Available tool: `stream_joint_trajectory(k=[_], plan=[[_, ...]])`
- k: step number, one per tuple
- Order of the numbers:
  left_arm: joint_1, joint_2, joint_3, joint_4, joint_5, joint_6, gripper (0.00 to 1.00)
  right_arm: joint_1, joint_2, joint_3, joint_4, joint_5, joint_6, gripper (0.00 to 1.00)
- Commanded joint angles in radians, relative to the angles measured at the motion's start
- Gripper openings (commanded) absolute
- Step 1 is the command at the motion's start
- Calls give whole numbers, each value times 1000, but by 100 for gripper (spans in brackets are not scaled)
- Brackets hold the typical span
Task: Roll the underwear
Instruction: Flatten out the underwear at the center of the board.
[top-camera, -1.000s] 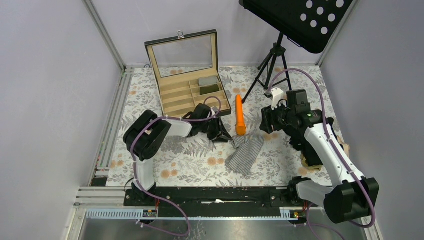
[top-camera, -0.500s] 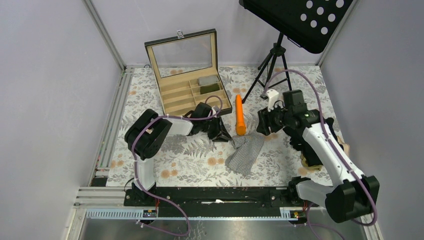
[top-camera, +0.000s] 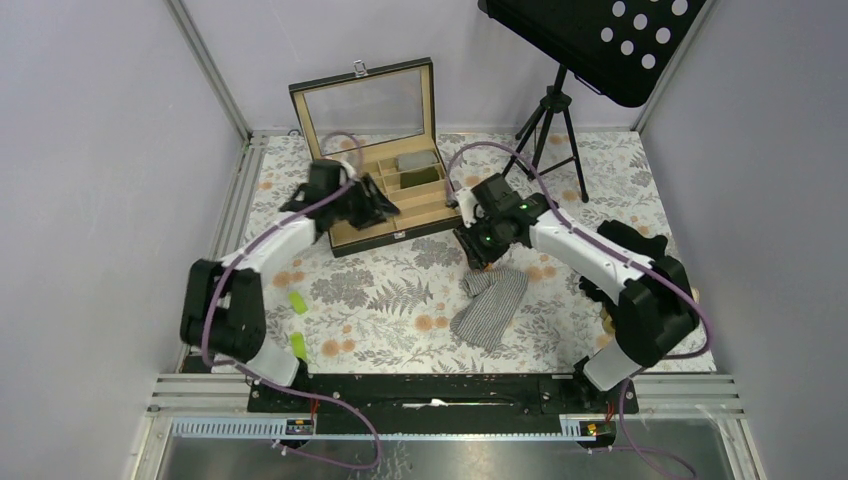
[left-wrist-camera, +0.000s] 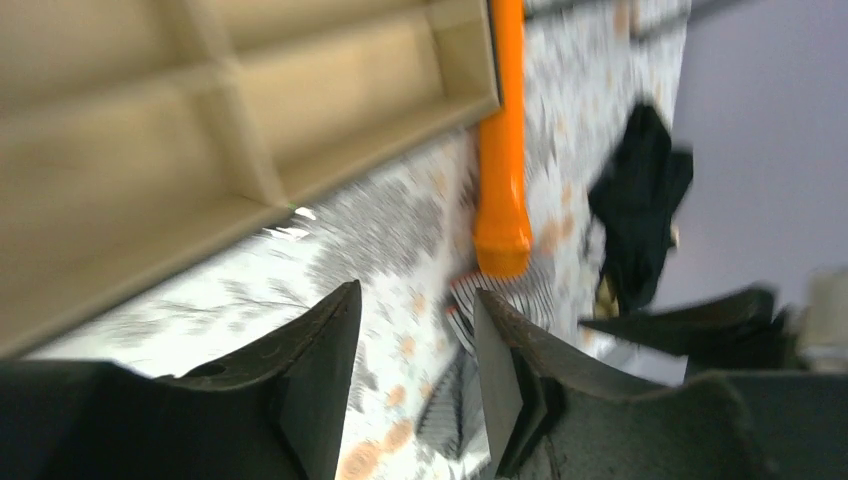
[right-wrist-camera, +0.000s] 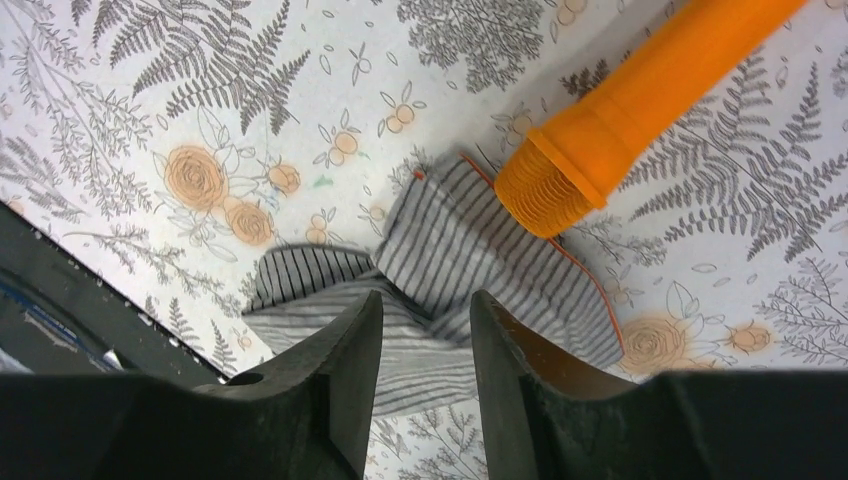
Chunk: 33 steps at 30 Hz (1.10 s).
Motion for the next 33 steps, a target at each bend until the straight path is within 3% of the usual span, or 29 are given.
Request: stream_joint_trajectory(k=[1, 5, 15, 24, 33], plan=[[142, -142, -29, -78, -157, 49, 49, 98, 68, 71, 8, 146, 65, 45], [232, -257, -107, -39, -176, 45, 52, 144, 126, 76, -1, 172, 74, 44], [305, -447, -244, 26, -186, 34, 59, 222, 254, 130, -22, 267, 100, 48], [321, -510, -297, 41, -153, -4, 60, 232, 289, 112, -19, 402, 101, 41], [321, -528, -320, 44, -138, -23, 60, 232, 327, 126, -10, 398, 101, 38]])
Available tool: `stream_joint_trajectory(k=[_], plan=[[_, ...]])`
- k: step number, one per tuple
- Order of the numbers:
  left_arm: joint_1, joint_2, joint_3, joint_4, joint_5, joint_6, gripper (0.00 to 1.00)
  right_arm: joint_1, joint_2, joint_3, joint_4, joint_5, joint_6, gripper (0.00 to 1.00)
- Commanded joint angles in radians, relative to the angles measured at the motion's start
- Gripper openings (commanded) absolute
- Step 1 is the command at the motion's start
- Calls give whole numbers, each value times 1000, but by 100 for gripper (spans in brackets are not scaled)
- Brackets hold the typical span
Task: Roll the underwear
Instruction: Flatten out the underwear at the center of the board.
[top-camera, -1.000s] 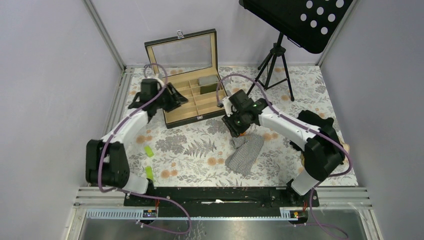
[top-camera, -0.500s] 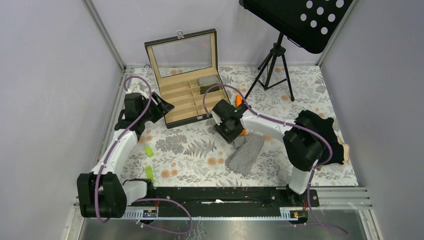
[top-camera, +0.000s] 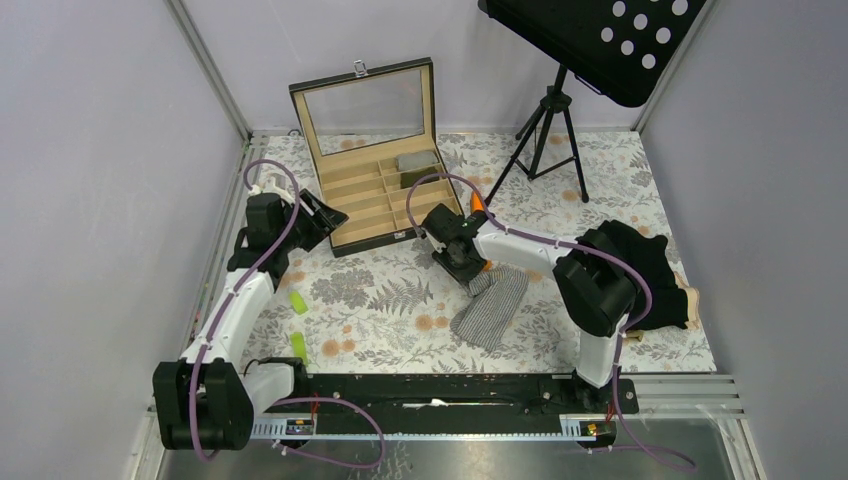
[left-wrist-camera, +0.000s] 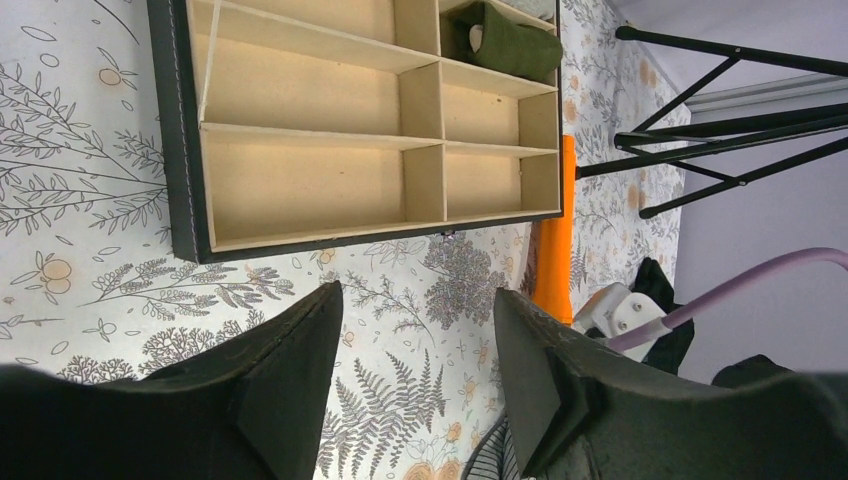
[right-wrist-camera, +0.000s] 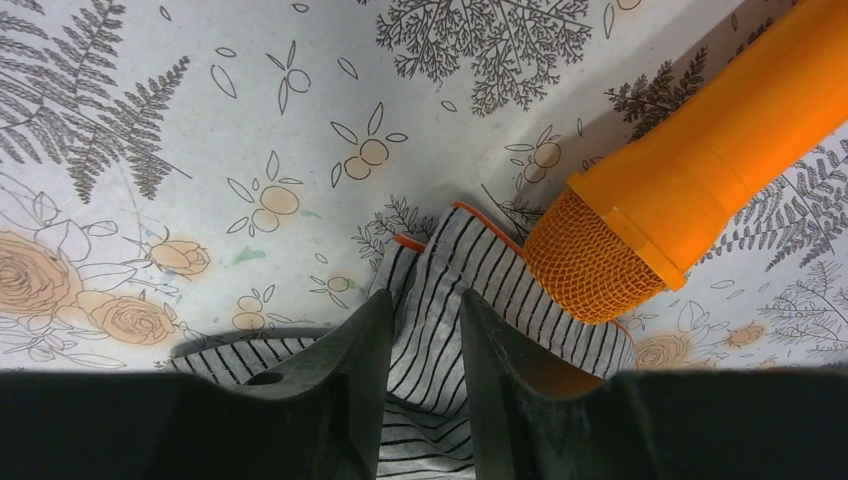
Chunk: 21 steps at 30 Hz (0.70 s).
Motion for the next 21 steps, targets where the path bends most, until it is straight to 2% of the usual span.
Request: stream_joint_trajectory(k=[1, 5, 9, 13, 17, 21], plan=[[5, -22, -11, 55, 22, -17, 60, 6, 17, 35, -2, 26, 11, 38], [5, -18, -14, 61, 23, -20, 60, 6, 24, 34, -3, 39, 6, 37], [28, -15, -14, 64, 28, -22, 60, 6, 41, 22, -7, 39, 13, 30], [28, 4, -16, 67, 52, -17, 60, 4, 41, 53, -8, 61, 16, 0], [13, 50, 5, 70, 85, 1, 60, -5, -41, 98, -10, 57, 12, 0], [-87, 126, 69, 77, 101, 75, 58, -45, -188, 87, 17, -12, 37, 0]])
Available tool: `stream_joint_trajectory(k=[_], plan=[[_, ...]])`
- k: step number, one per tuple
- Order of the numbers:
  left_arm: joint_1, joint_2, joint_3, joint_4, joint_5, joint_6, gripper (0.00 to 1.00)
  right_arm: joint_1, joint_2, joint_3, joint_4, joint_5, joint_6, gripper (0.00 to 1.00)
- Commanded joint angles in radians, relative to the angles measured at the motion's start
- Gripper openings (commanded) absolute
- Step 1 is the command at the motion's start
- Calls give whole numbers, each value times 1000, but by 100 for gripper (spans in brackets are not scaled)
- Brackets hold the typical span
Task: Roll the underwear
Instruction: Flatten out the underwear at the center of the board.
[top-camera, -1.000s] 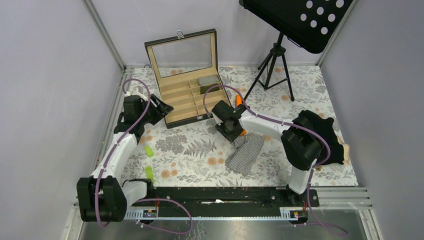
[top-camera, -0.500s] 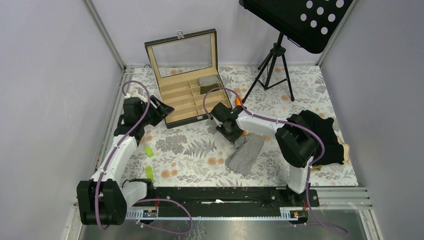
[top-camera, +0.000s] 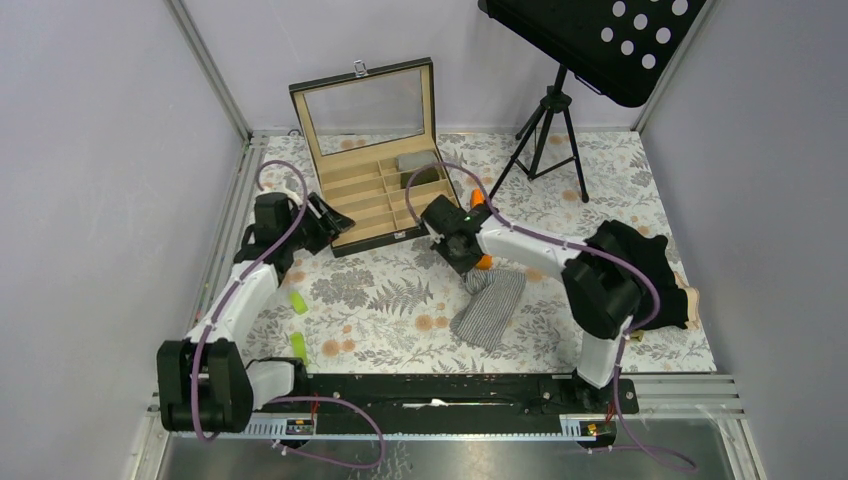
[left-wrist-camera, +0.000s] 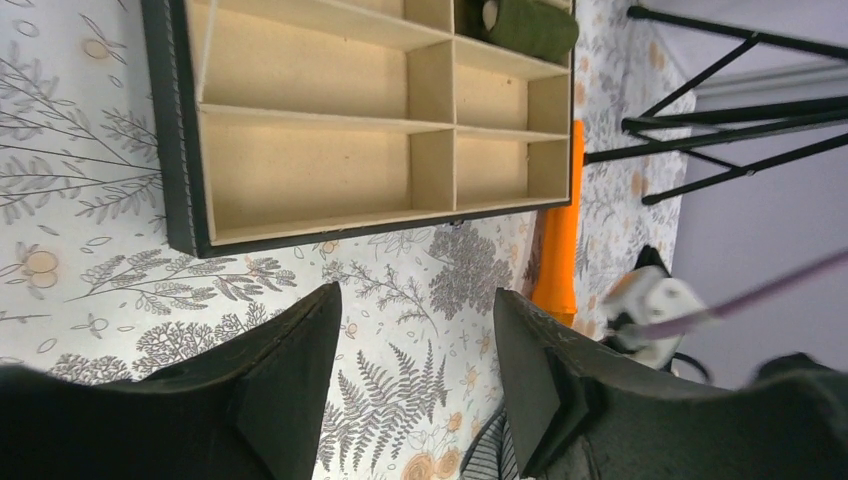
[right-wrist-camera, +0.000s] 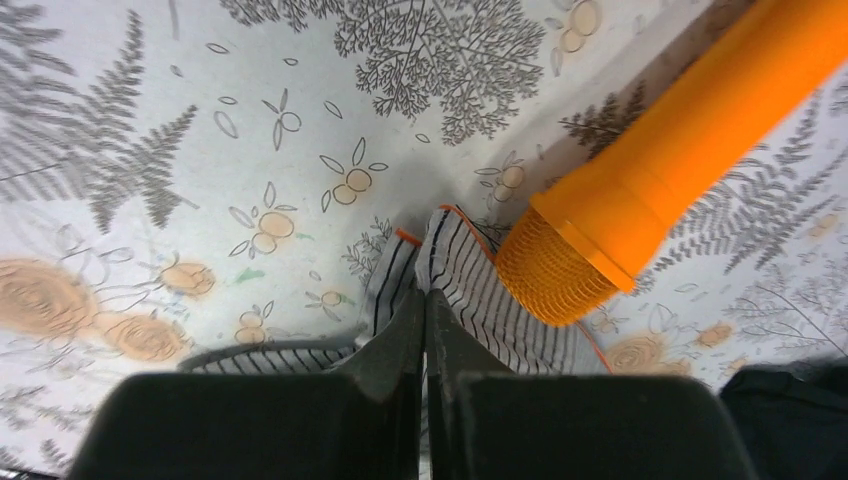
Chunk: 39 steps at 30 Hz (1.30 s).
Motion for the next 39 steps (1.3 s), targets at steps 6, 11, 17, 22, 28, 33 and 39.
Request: stream_joint_trajectory(k=[6, 11, 17, 22, 28, 33, 39], plan=[[-277, 246, 202, 66, 120, 204, 55, -161, -372, -81, 13, -120, 7, 0], [-436, 399, 298, 6, 148, 354, 53, -273, -520, -269, 52, -149, -28, 0], [-567, 537, 391, -37, 147, 440, 54, -295, -637, -424, 172, -186, -62, 0], [-634, 684, 506, -109, 188, 491, 56, -318, -679, -476, 175, -217, -38, 0], [-639, 781, 544, -186, 209, 515, 55, -341, -707, -490, 176, -230, -44, 0], [-640, 786, 536, -192, 247, 512, 53, -360, -718, -511, 198, -254, -5, 0], [-644, 881, 591, -203, 363, 511, 52, -396, -730, -531, 214, -292, 28, 0]])
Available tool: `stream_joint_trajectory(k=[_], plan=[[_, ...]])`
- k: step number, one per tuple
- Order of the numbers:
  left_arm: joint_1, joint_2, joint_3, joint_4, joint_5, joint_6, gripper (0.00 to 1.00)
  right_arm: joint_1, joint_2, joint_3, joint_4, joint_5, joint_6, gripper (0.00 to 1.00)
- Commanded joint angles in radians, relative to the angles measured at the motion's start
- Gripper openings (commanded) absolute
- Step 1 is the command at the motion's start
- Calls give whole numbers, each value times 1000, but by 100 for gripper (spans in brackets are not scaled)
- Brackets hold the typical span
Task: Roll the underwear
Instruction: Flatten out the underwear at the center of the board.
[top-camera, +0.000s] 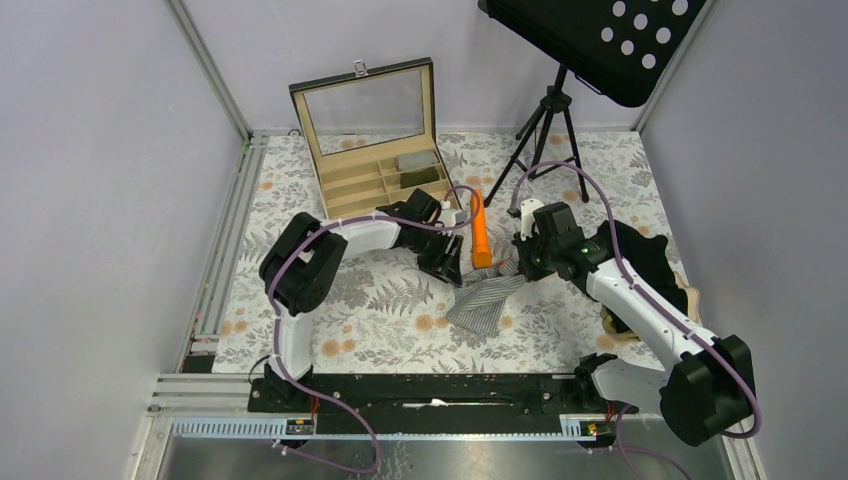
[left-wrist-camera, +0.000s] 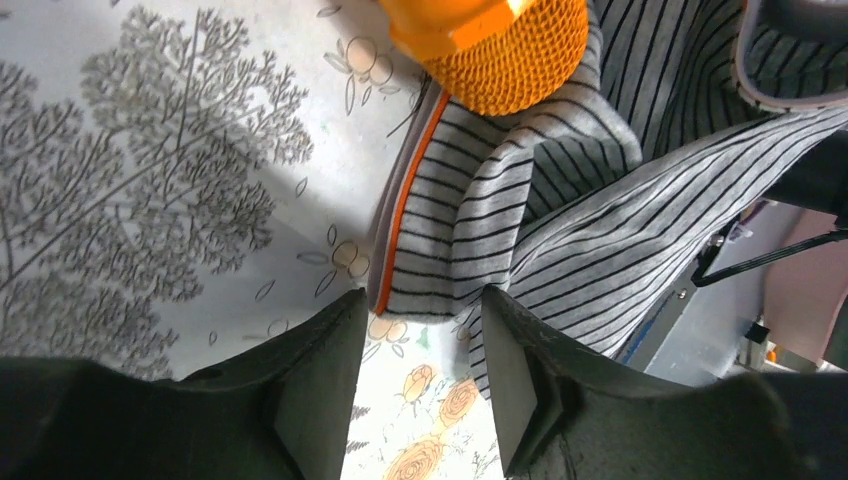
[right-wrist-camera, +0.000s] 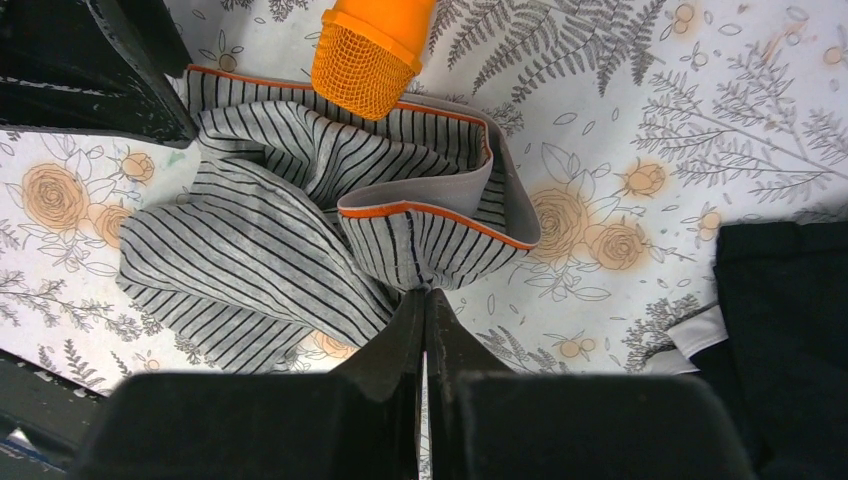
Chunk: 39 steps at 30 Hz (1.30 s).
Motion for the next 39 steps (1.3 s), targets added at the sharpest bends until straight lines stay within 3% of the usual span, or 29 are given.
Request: stream_joint_trajectory(k=[1, 11, 15, 17, 19, 25, 30, 39], plan=[[-4, 69, 66, -4, 111, 23, 51, -25, -26, -2, 33, -33, 30, 0], [3, 47, 75, -3, 55, 31, 28, -36, -42, -10, 40, -42, 17, 0], [36, -17, 84, -26, 63, 72, 7, -36, -49, 2, 48, -92, -25, 0], [78, -72, 91, -55, 88, 107, 0, -36, -75, 24, 70, -231, -96, 0], [122, -145, 105, -119, 89, 149, 0, -36, -115, 28, 149, -322, -116, 0], [225, -322, 201, -426, 15, 416, 0, -36, -90, 105, 360, -268, -70, 0], [244, -542, 176, -555, -159, 638, 0, -34, -31, 217, 378, -385, 0, 0], [244, -855, 87, -672, -451, 704, 0, -32, -73, 223, 291, -471, 33, 0]])
